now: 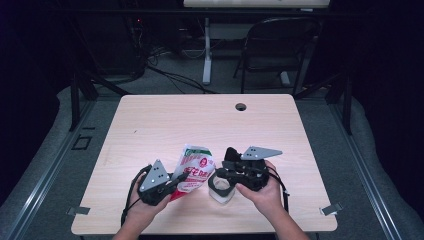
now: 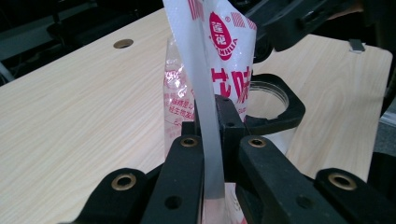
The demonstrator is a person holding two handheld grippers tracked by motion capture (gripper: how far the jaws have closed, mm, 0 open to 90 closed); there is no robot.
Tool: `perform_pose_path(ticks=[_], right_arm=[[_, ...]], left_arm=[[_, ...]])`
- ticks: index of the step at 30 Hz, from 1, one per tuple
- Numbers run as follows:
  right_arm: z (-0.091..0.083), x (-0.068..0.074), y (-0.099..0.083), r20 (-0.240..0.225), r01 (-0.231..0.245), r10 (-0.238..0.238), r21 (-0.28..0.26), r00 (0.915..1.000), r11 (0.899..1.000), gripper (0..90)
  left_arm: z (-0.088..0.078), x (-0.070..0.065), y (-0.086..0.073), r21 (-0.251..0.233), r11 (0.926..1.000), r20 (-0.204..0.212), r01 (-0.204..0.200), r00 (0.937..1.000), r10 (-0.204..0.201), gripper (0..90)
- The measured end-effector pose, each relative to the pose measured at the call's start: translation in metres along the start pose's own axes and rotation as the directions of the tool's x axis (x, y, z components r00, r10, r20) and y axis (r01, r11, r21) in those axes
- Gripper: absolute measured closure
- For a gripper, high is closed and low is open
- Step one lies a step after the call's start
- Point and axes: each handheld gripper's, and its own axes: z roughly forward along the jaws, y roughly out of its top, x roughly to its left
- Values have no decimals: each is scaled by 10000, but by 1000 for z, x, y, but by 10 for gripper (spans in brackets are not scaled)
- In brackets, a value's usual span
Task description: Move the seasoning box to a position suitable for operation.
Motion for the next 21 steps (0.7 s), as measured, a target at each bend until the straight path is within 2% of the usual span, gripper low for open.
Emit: perform_pose_path(ticks=[5, 9, 12, 16, 19, 21], right_arm=[[16, -1, 5, -439, -253, 262, 201, 9987, 9995, 577], [24, 8, 8, -690, 43, -35, 104, 9976, 9999, 586], [29, 13, 12, -858, 235, -222, 138, 9961, 9996, 660], [35, 15, 13, -1211, 171, -127, 357, 9926, 9992, 878], [37, 15, 14, -1420, -28, 83, 388, 9898, 9992, 900], [38, 16, 16, -1441, 52, 14, 455, 9896, 9990, 900]], left_arm=[[-4, 1, -5, -74, 10000, 4, 63, 10000, -63, 900], [-7, 2, -7, -82, 9999, -14, 109, 9999, -109, 900], [-7, 1, -8, -88, 9999, -10, 101, 9999, -101, 900], [-8, 1, -9, -3, 9999, -53, 149, 9999, -149, 900], [-10, 2, -10, 3, 9997, -72, 264, 9996, -264, 900], [-11, 2, -11, -39, 9994, -140, 349, 9993, -350, 899]])
